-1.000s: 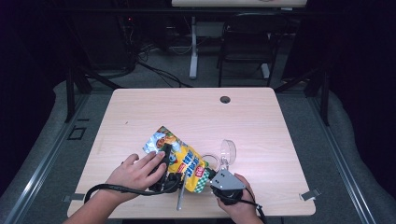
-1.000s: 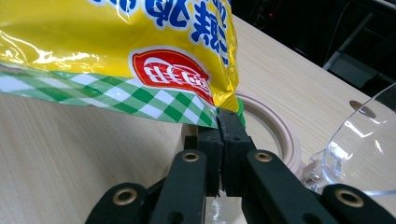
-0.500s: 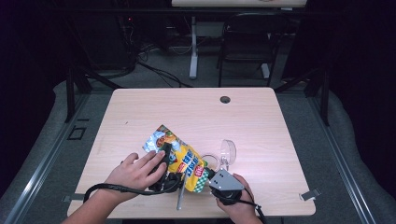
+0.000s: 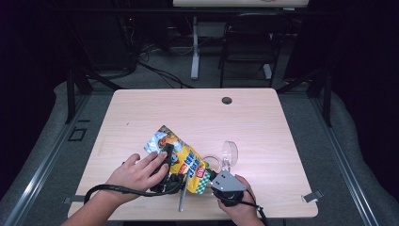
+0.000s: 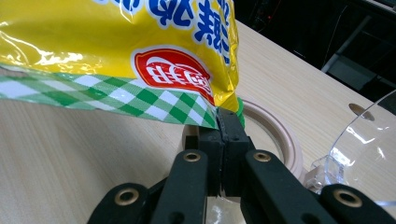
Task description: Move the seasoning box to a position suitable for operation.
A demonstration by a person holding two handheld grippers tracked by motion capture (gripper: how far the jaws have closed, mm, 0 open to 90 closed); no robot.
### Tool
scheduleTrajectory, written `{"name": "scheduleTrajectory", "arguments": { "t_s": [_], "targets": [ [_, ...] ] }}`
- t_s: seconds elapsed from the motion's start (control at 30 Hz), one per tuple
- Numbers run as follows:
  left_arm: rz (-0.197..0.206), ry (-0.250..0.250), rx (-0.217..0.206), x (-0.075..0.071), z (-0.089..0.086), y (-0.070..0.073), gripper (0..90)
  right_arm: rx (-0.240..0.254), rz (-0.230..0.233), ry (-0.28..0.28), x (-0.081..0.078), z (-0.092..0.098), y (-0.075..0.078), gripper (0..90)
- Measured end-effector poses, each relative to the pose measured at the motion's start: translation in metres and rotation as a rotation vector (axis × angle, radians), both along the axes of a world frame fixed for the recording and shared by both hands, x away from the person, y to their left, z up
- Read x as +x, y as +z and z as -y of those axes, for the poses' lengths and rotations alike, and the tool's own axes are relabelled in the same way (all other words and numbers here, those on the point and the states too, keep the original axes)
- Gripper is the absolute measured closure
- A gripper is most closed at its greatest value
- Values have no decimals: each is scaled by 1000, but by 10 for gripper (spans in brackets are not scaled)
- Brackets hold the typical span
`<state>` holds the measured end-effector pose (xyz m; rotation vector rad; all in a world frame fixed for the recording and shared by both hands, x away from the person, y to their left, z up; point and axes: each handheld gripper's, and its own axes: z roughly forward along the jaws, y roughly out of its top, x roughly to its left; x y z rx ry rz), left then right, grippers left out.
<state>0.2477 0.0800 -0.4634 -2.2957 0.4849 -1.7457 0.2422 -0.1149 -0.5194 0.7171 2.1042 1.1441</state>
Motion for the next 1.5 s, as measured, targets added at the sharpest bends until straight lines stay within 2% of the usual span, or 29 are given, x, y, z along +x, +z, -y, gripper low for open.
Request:
{"name": "scheduleTrajectory", "arguments": {
  "t_s": [0.43, 0.63, 0.9, 1.17, 1.23, 1.33, 1.4, 1.43, 1.5],
  "targets": [
    [-5, 2, 3, 0, 0, 0, 701, 2, 2, 0, 0, -1, -1, 893],
    [16, -14, 12, 0, 1, 1, 702, 4, 3, -1, 0, -1, 0, 893],
    [20, -18, 23, -1, 2, 1, 709, 1, 5, 1, 0, -1, -1, 894],
    [10, -16, 12, 0, 2, 1, 714, 3, 3, -1, 0, -1, 0, 894],
    [13, -20, 30, 0, 3, 2, 716, 2, 2, -1, 0, 0, 0, 894],
    [3, -21, 25, 2, 4, 1, 719, 6, 6, -2, 0, 1, 0, 894],
    [13, -29, 22, 2, 5, 0, 720, 6, 6, -7, 0, 2, 0, 894],
    [3, -24, 15, 2, 5, 0, 721, 7, 5, -8, 0, 3, 0, 894],
    [13, -30, 10, 2, 5, 0, 725, 10, 7, -12, 0, 4, 0, 894]
  ]
}}
